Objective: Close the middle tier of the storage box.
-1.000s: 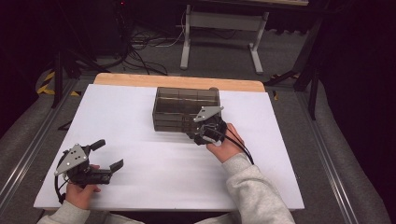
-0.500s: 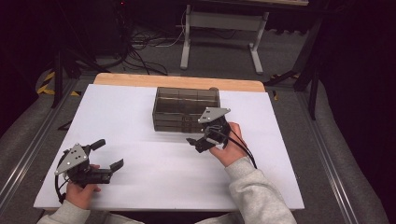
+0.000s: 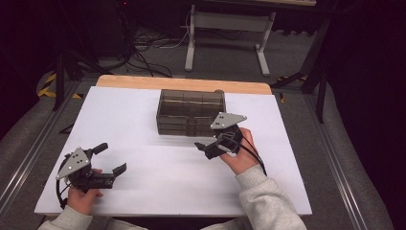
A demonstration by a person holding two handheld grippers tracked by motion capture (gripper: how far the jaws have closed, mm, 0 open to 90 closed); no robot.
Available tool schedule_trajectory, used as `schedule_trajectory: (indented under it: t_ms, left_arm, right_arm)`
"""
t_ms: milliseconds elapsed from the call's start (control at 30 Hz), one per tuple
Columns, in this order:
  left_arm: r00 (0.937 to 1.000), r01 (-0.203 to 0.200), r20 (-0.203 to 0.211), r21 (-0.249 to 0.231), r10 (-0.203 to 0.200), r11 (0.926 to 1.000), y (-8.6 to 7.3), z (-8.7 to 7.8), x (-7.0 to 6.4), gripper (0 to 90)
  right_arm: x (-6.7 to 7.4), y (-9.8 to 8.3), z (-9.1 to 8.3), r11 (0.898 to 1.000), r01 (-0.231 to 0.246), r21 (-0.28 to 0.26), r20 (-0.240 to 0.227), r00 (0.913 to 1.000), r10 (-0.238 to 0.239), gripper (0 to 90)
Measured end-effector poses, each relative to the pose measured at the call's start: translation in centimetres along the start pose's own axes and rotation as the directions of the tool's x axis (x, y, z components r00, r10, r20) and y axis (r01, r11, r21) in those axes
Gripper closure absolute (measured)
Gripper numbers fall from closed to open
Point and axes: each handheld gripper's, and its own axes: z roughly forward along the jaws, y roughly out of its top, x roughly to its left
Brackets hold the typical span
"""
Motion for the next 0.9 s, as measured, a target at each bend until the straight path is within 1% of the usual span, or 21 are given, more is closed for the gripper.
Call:
schedule_trajectory:
  t_ms: [67,100,133,167,200,233,333,367,467,600,667,700,767,900]
  left_arm:
    - [1.0,0.0,0.0,0.0,0.0,1.0,0.0,0.0,0.0,0.3]
    - [1.0,-0.003,-0.002,-0.002,0.003,1.0,0.0,0.0,0.0,0.3]
    - [1.0,-0.003,-0.002,-0.001,0.003,1.0,0.0,0.0,0.0,0.3]
    - [0.9999,-0.012,-0.007,0.0,0.012,0.9999,0.1,-0.1,0.1,0.3]
    - [1.0,-0.004,-0.008,-0.003,0.004,1.0,0.1,-0.2,0.1,0.3]
    - [0.9999,-0.01,-0.012,-0.003,0.01,0.9999,0.2,-0.3,0.3,0.3]
    - [0.9998,0.007,-0.016,-0.013,-0.007,0.9999,0.1,-0.4,0.4,0.3]
    - [0.9998,0.01,-0.017,-0.014,-0.01,0.9999,0.1,-0.4,0.5,0.3]
    - [0.9998,0.001,-0.021,-0.012,-0.001,0.9999,0.2,-0.5,0.6,0.3]
    - [0.9997,-0.001,-0.025,-0.012,0.0,0.9999,0.2,-0.6,0.7,0.3]
    - [0.9997,0.0,-0.026,-0.01,0.0,1.0,0.2,-0.6,0.7,0.3]
    - [0.9996,-0.001,-0.028,-0.009,0.001,1.0,0.2,-0.6,0.7,0.3]
    - [0.9996,-0.002,-0.028,-0.01,0.001,0.9999,0.2,-0.6,0.7,0.3]
    - [0.9995,-0.005,-0.031,-0.011,0.005,0.9999,0.2,-0.5,0.7,0.3]
  right_arm:
    - [0.0,-0.2,-0.3,1.0,-0.008,-0.013,0.008,0.9999,0.008,0.0]
    - [0.0,-0.4,-0.7,1.0,-0.011,-0.028,0.02,0.9997,0.012,0.0]
    - [0.0,-0.4,-0.7,1.0,-0.011,-0.028,0.02,0.9997,0.012,0.0]
    - [0.0,-0.6,-0.8,0.999,-0.011,-0.035,0.022,0.9997,0.011,0.0]
    - [0.0,-0.7,-1.0,0.999,-0.015,-0.041,0.025,0.9996,0.016,0.0]
    - [0.0,-0.9,-1.2,0.999,-0.019,-0.043,0.028,0.9994,0.02,0.0]
    - [-0.1,-1.3,-1.9,0.998,-0.03,-0.057,0.043,0.9986,0.032,0.0]
    - [-0.1,-1.5,-2.1,0.997,-0.039,-0.065,0.042,0.9982,0.041,0.0]
    - [-0.1,-1.9,-2.9,0.994,-0.053,-0.094,0.047,0.9972,0.058,0.0]
    - [-0.2,-2.5,-3.7,0.991,-0.069,-0.118,0.057,0.9954,0.076,0.0]
    - [-0.2,-2.9,-4.1,0.99,-0.072,-0.125,0.069,0.9943,0.081,0.0]
    - [-0.2,-3.4,-4.6,0.989,-0.078,-0.128,0.075,0.9933,0.088,0.0]
    - [-0.3,-3.7,-4.8,0.988,-0.082,-0.131,0.08,0.9925,0.093,0.0]
    - [-0.5,-5.1,-5.6,0.981,-0.117,-0.152,0.084,0.9879,0.131,0.0]
